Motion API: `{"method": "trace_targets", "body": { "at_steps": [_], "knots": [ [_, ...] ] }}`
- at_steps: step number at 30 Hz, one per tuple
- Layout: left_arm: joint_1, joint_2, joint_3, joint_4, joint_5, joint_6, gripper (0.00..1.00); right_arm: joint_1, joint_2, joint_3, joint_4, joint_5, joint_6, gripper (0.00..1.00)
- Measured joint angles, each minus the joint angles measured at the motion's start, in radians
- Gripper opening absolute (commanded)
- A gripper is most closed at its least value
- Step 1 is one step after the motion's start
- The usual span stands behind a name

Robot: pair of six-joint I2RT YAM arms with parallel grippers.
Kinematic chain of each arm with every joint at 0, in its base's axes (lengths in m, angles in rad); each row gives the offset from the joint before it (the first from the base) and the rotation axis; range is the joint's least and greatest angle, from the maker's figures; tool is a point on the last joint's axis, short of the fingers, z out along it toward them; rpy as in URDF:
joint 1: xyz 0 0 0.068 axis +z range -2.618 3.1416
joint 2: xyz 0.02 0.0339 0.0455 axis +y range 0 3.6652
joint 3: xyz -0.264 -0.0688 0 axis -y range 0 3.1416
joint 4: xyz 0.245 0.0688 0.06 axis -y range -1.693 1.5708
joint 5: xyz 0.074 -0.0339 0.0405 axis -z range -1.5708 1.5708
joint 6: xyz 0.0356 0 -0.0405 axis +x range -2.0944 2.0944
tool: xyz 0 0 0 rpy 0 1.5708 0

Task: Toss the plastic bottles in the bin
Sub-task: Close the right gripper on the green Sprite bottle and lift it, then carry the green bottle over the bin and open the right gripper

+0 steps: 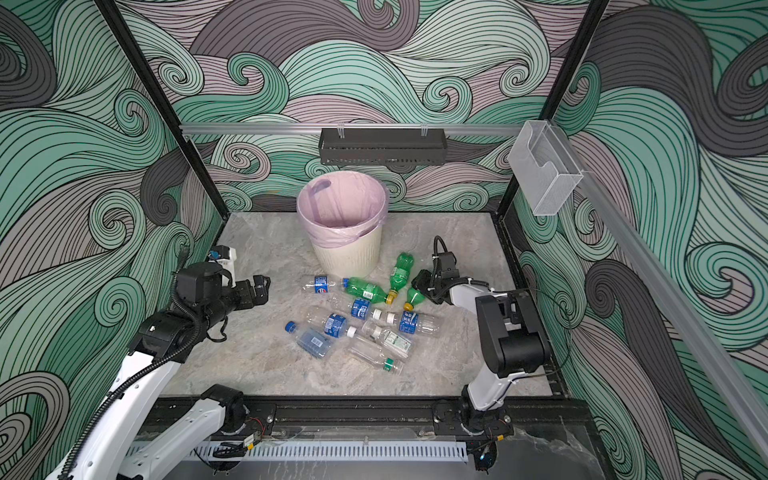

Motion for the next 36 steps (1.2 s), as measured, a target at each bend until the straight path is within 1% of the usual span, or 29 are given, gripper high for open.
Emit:
{"method": "trace_targets", "body": {
  "at_steps": [8,13,18,23,25,28,31,32,33,34,35,36],
  "knots": [
    [0.0,0.007,-0.006,0.008,-0.003,0.0,0.99,-0.035,-0.153,0.058,-0.134,0.105,-0.153,0.58],
    [0.0,0.031,-0.029,0.021,-0.004,-0.002,0.99,-0.037,-0.224,0.058,-0.187,0.122,-0.248,0.57],
    [0.0,0.052,-0.053,0.032,-0.007,-0.018,0.99,-0.037,-0.282,0.056,-0.23,0.097,-0.312,0.55],
    [0.0,0.055,-0.078,0.04,-0.009,-0.037,0.99,-0.036,-0.36,0.058,-0.262,0.034,-0.344,0.53],
    [0.0,0.055,-0.08,0.039,-0.011,-0.042,0.99,-0.033,-0.384,0.085,-0.295,-0.002,-0.353,0.53],
    [0.0,0.054,-0.081,0.04,-0.013,-0.049,0.99,-0.009,-0.387,0.226,-0.354,-0.049,-0.358,0.52],
    [0.0,0.055,-0.093,0.052,-0.013,-0.067,0.99,0.062,-0.313,0.499,-0.353,-0.111,-0.342,0.52],
    [0.0,0.055,-0.098,0.056,-0.012,-0.075,0.99,0.094,-0.261,0.618,-0.331,-0.131,-0.331,0.55],
    [0.0,0.057,-0.1,0.057,-0.01,-0.083,0.99,0.12,-0.211,0.721,-0.311,-0.148,-0.318,0.63],
    [0.0,0.06,-0.102,0.062,-0.008,-0.091,0.99,0.154,-0.138,0.861,-0.288,-0.164,-0.299,0.73],
    [0.001,0.062,-0.102,0.066,-0.006,-0.098,0.99,0.18,-0.071,0.978,-0.265,-0.176,-0.286,0.84],
    [0.001,0.064,-0.102,0.069,-0.003,-0.103,0.99,0.201,-0.011,1.083,-0.257,-0.18,-0.278,0.98]
  ]
}}
